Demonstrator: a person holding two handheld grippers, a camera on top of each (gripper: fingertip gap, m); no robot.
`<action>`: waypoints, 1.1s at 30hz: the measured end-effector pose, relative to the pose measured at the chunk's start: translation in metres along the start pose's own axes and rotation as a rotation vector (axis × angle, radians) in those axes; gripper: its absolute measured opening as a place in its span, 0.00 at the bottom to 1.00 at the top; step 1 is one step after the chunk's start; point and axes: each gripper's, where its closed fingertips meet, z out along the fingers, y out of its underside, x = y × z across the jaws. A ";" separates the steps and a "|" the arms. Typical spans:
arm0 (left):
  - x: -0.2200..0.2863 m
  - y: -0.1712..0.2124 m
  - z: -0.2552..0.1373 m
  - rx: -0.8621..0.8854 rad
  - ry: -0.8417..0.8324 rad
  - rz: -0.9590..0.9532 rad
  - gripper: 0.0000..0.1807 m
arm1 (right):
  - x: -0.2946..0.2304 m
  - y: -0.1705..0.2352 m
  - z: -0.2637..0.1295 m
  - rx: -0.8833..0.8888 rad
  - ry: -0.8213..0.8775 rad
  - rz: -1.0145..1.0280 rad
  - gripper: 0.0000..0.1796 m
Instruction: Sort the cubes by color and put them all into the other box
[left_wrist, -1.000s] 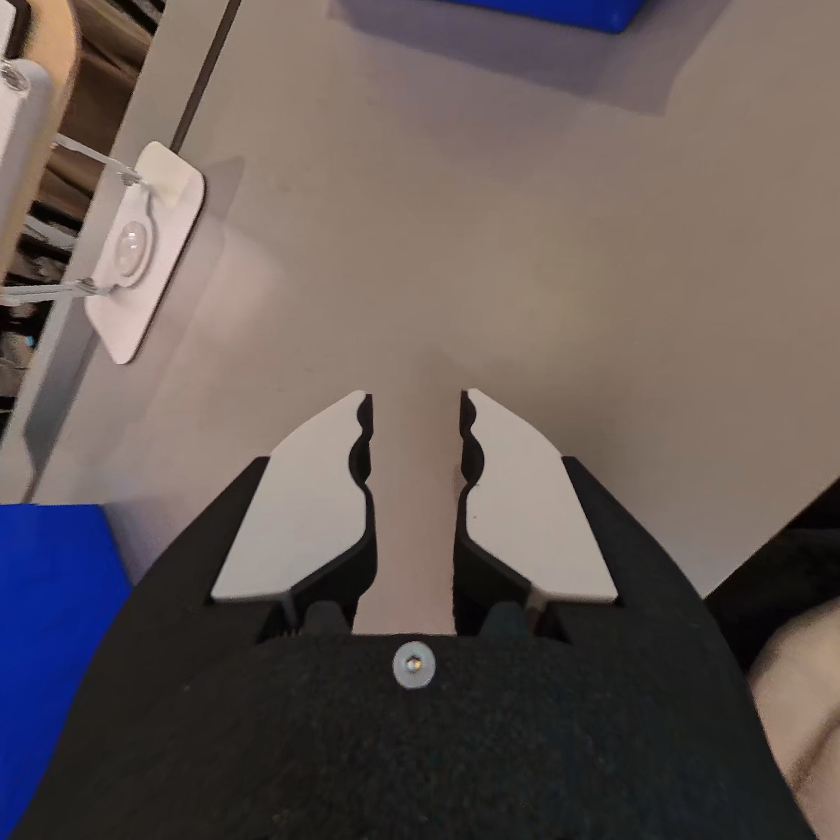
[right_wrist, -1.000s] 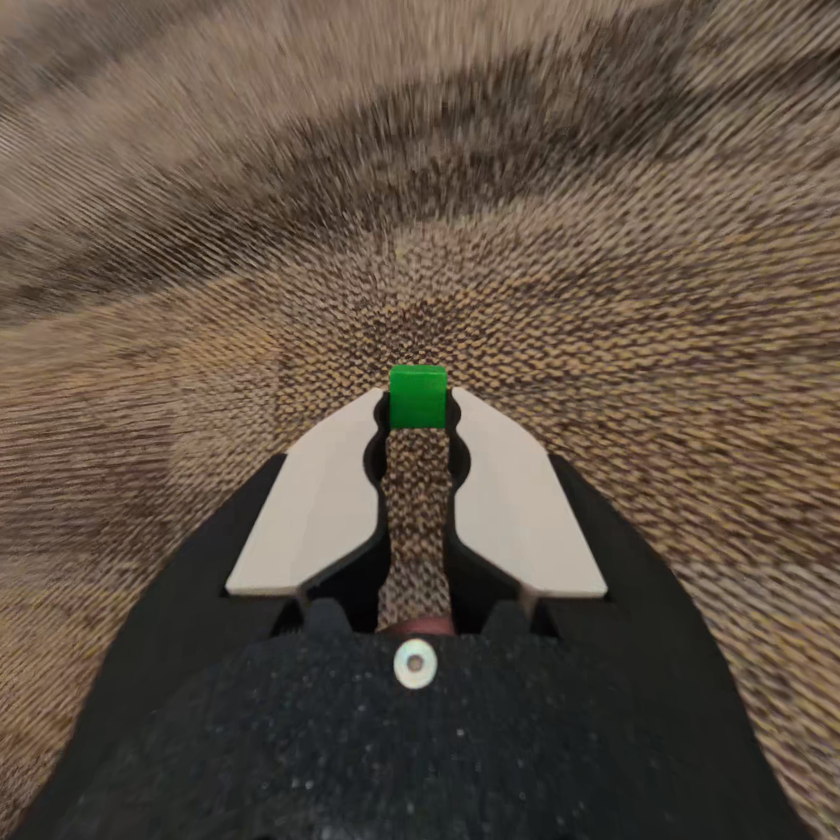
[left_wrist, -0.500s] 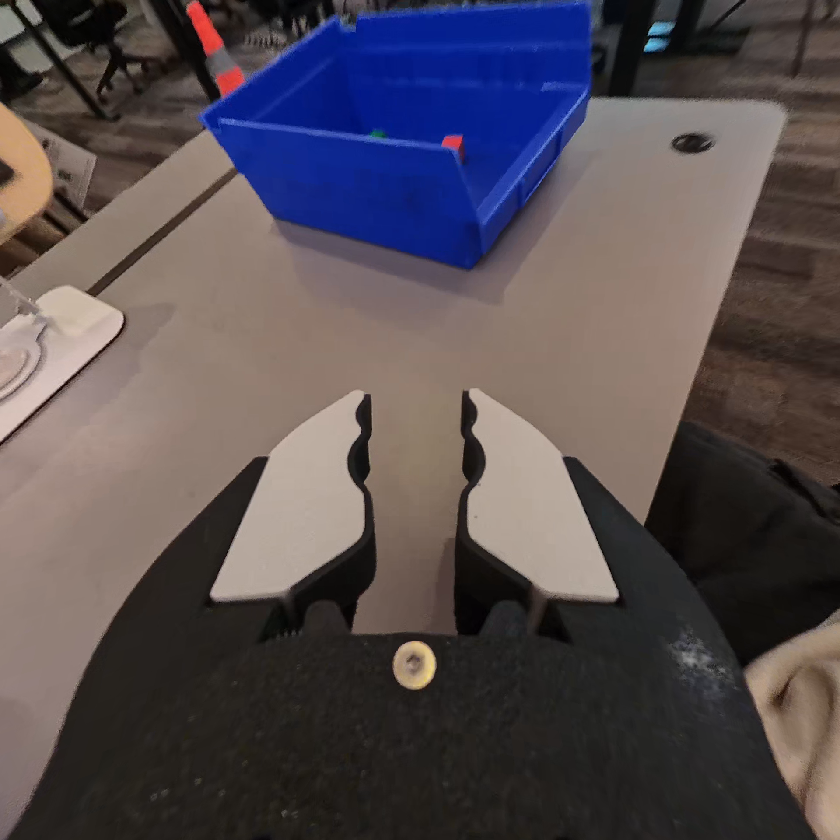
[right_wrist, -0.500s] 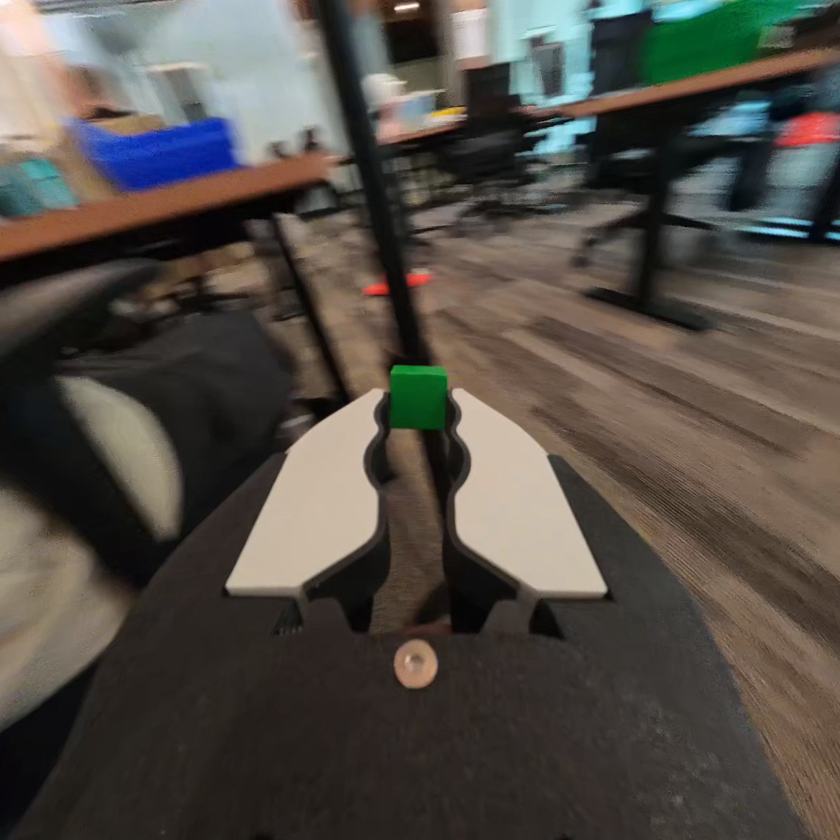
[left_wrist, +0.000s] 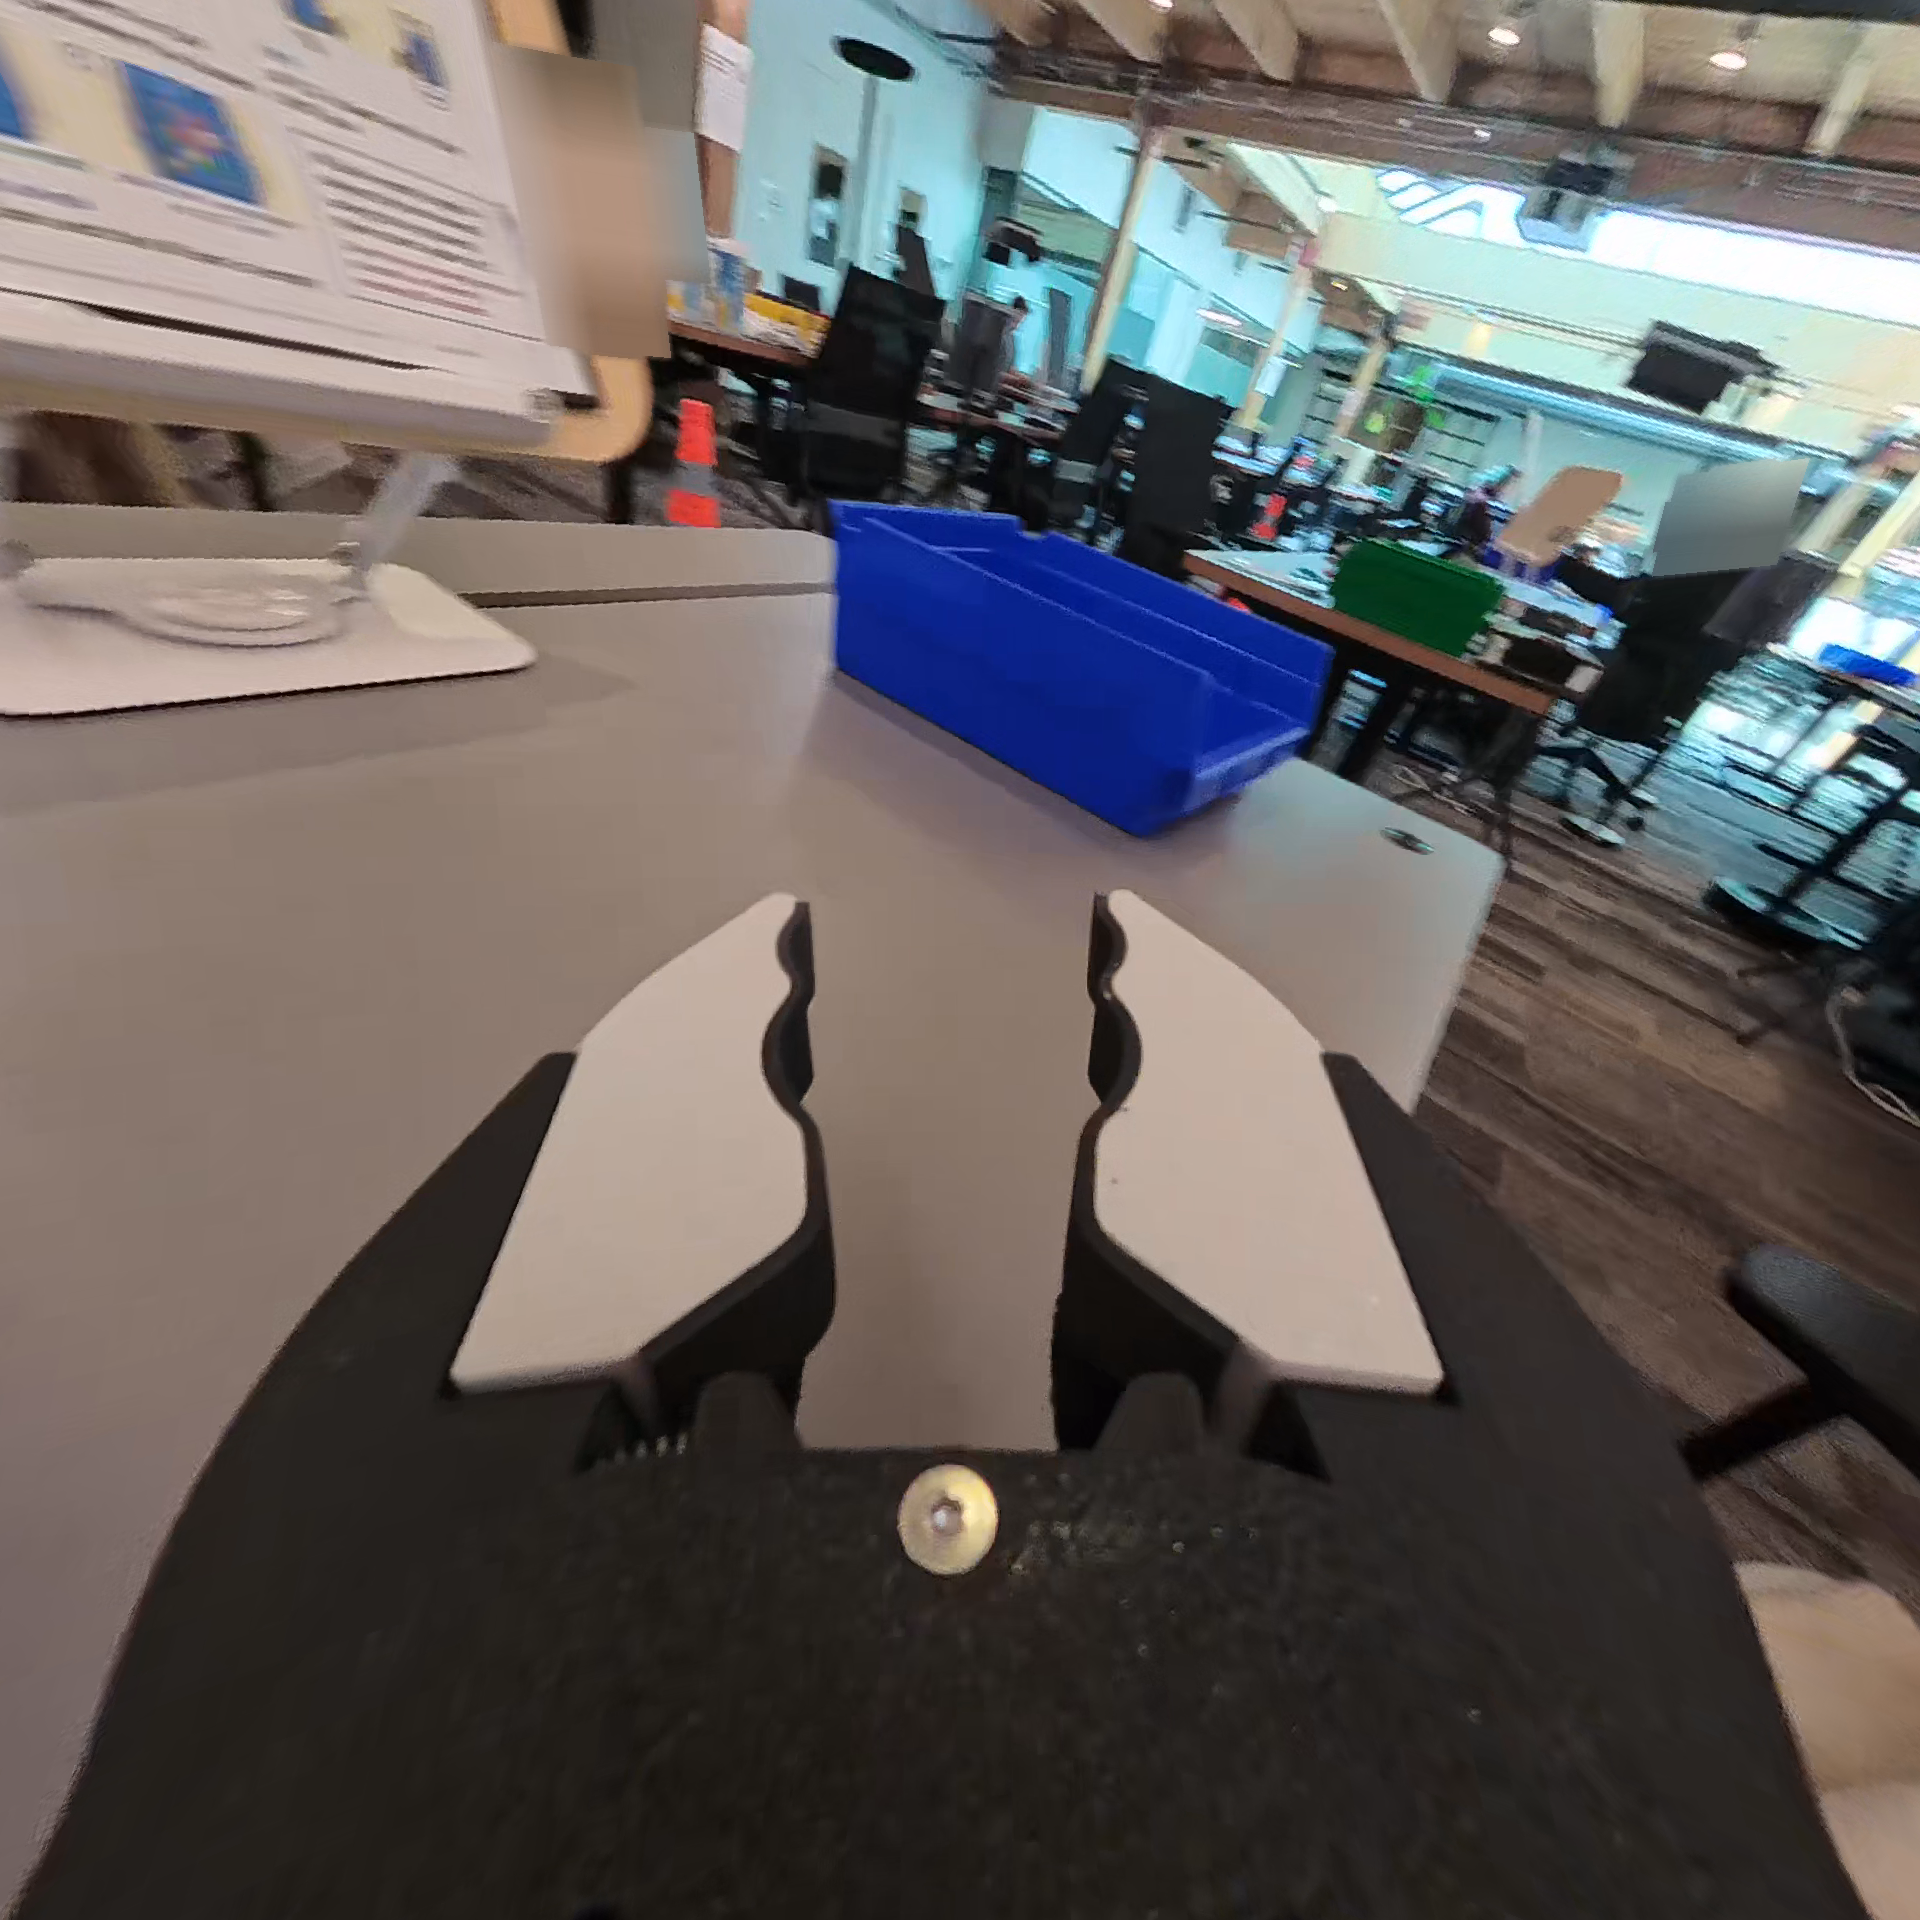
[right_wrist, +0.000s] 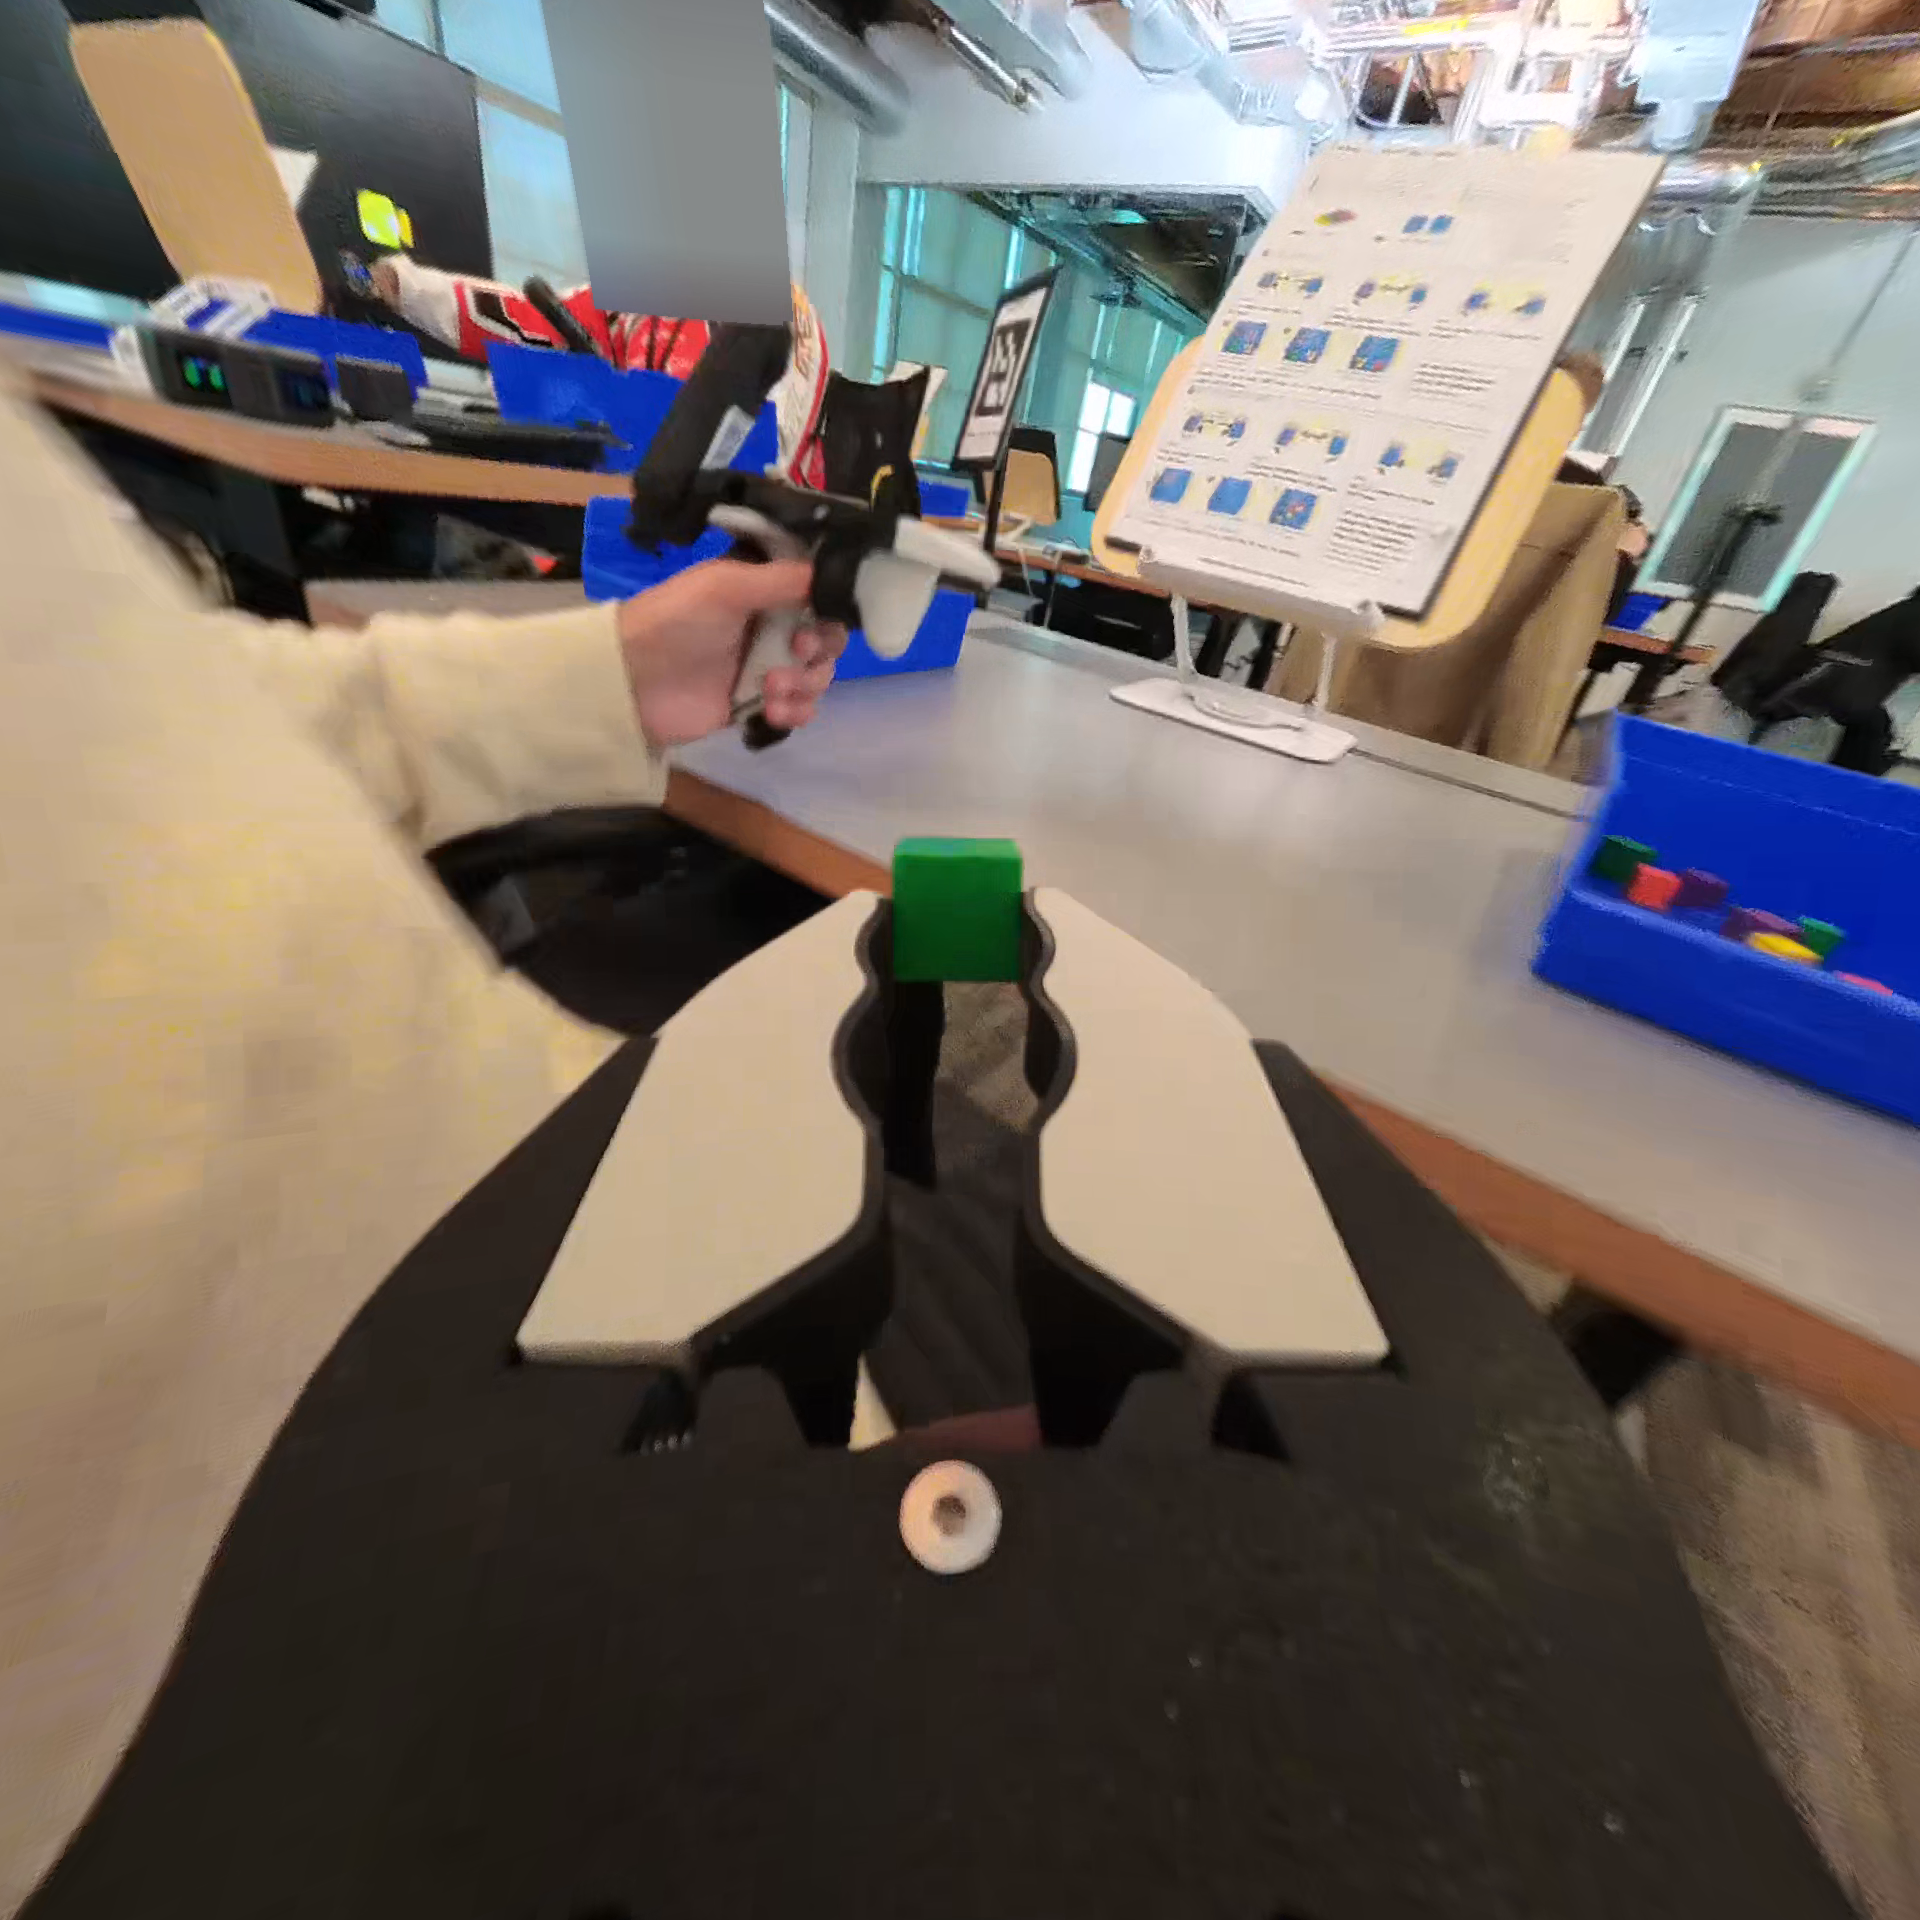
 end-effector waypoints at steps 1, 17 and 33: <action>-0.012 0.001 -0.004 0.013 -0.043 -0.005 0.28 | 0.013 -0.002 0.030 -0.003 -0.015 0.022 0.12; -0.065 0.001 -0.058 0.046 -0.298 -0.014 0.31 | 0.259 -0.001 0.260 -0.099 0.133 0.157 0.12; -0.089 0.014 -0.014 -0.095 -0.271 -0.001 0.29 | 0.405 0.170 0.283 -1.222 -0.308 -0.013 0.13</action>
